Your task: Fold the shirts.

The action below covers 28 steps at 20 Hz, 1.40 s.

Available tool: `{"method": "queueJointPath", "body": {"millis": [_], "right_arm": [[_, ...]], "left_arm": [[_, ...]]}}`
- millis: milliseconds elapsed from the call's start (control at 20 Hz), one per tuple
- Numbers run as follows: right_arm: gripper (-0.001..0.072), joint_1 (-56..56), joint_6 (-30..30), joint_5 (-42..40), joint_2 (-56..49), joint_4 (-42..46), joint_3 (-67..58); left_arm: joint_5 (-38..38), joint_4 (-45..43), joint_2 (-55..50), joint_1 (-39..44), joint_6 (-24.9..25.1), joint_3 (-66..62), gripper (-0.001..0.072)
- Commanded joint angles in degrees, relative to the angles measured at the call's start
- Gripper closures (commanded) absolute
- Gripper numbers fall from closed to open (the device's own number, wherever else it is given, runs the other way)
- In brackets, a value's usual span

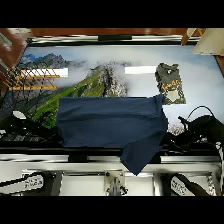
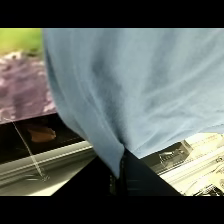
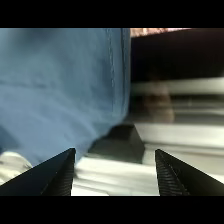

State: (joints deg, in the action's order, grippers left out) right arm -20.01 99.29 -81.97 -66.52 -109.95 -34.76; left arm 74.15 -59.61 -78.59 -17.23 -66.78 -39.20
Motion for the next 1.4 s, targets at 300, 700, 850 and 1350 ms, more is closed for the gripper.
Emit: {"method": "queueJointPath", "body": {"millis": [300, 700, 850, 1350], "right_arm": [[0.0099, 9.57, -4.37, 8.15, 0.07, -4.24, 7.28], [0.0639, 13.44, -2.12, 5.14, 2.08, -5.64, 4.90], [0.0640, 13.27, -0.31, 4.98, 6.34, -4.87, -2.64], [0.0642, 13.33, -5.29, 15.58, -11.19, -5.22, -33.99]], "left_arm": [[0.44, 0.09, 0.04, 0.00, 0.13, -0.04, 0.0674], [0.96, 1.33, 1.14, 0.00, 4.57, -2.93, 0.0674], [1.84, 6.56, 4.48, 0.00, 10.43, -6.95, 0.0674], [-10.95, 15.78, -1.79, 0.35, 3.39, -26.10, 0.0674]]}}
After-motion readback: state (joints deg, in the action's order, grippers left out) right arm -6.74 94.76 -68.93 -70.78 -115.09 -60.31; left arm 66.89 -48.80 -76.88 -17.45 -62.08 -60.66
